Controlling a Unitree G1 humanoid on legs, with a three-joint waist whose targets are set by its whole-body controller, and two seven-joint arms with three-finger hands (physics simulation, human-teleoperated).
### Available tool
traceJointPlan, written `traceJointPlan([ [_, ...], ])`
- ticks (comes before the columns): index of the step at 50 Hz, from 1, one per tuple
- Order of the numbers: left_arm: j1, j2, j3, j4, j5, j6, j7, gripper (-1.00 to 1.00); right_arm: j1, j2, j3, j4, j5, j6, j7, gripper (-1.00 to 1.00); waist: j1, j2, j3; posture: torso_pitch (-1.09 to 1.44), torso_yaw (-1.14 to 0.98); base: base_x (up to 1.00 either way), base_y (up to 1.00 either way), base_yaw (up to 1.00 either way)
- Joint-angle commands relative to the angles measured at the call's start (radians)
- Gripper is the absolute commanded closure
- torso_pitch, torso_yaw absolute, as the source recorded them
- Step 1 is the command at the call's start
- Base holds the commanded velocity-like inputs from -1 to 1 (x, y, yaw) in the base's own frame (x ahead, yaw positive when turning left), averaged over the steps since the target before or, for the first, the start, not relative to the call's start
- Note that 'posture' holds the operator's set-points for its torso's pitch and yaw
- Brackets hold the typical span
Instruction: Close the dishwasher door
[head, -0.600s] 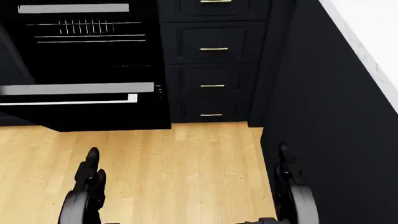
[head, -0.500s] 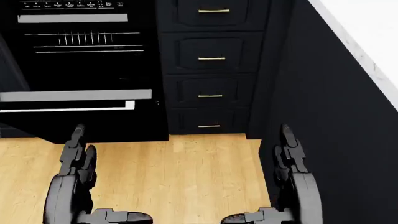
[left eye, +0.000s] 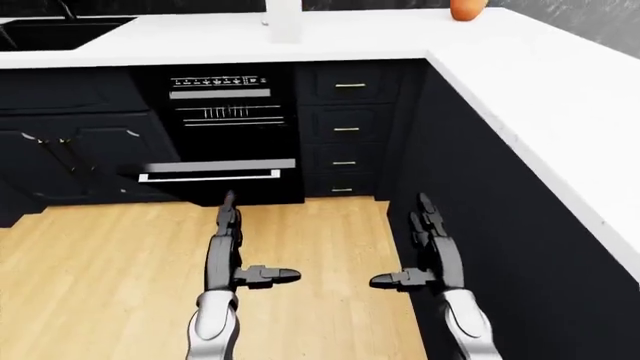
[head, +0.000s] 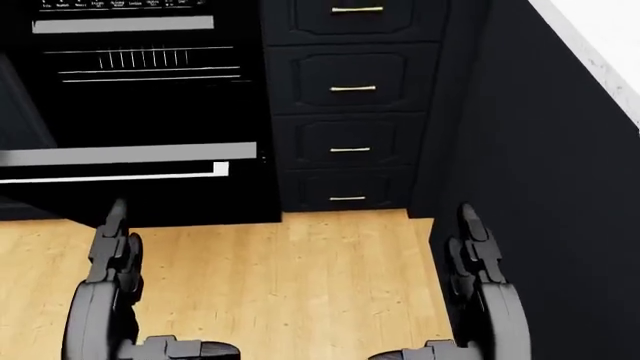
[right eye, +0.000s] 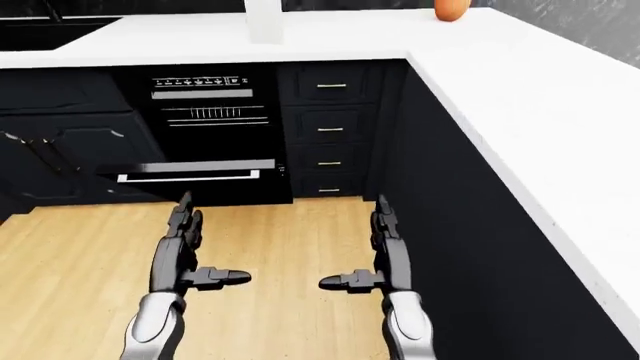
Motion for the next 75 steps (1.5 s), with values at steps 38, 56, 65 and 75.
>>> traceJointPlan([
  [38, 0.002, -0.001, -0.004, -0.08, -0.006, 0.009, -0.005, -1.0, -0.016, 0.0, 0.006, -0.056, 0.006, -0.013, 0.015, -1.0, 0.006, -0.045, -0.007, 0.0, 0.0, 0.0, 0.19, 0.0],
  [56, -0.001, 0.0, -0.002, -0.076, -0.013, 0.015, -0.009, -1.0, -0.029, -0.002, 0.006, -0.022, 0.002, -0.027, 0.013, -1.0, -0.003, 0.072, -0.01, 0.0, 0.0, 0.0, 0.2, 0.0],
  [65, -0.004, -0.001, -0.002, -0.069, -0.014, 0.01, -0.009, -1.0, -0.025, -0.002, 0.007, -0.032, 0.004, -0.022, 0.015, -1.0, 0.006, -0.026, 0.0, 0.0, 0.0, 0.0, 0.2, 0.0],
  [75, 0.002, -0.002, -0.007, -0.073, -0.011, 0.007, -0.007, -1.0, -0.019, -0.001, 0.009, -0.041, -0.001, -0.024, 0.017, -1.0, -0.007, -0.083, -0.012, 0.0, 0.0, 0.0, 0.2, 0.0],
])
